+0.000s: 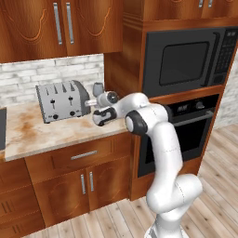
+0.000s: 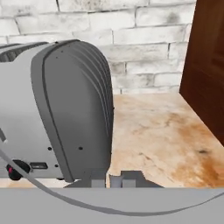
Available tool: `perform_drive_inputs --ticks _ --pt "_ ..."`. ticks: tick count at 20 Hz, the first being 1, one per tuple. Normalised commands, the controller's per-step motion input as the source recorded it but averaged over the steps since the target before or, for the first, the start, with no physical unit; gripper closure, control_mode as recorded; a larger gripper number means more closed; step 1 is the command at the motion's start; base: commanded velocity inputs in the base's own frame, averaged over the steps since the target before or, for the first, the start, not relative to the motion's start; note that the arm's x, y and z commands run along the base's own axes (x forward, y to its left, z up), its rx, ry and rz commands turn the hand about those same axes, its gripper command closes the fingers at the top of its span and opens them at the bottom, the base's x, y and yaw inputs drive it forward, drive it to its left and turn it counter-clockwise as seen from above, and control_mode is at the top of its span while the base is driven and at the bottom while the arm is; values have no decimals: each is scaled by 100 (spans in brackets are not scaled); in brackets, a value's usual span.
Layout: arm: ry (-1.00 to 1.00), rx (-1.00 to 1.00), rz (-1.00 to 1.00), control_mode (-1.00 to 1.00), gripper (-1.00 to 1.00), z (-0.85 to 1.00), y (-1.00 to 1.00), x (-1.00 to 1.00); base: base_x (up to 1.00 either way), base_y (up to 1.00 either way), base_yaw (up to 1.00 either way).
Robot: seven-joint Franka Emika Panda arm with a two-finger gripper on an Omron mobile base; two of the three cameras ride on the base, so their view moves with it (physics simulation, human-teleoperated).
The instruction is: Retrieve the wine glasses from the counter and place one next to each plate.
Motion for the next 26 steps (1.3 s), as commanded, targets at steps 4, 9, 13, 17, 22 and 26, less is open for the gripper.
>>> perform_drive_inputs --ticks 4,9,13,17,22,26 --pt "-6 0 0 -100 100 83 0 -23 0 0 0" --pt "4 3 -5 -100 100 79 0 -48 0 0 0" --pt "13 8 -10 -100 100 55 0 -96 0 0 0" --pt "-5 1 -7 -100 100 6 -7 -100 0 0 0" --pt "-21 0 -1 -100 100 0 -25 -100 0 0 0" --pt "-33 0 0 -100 100 5 -21 -100 0 0 0"
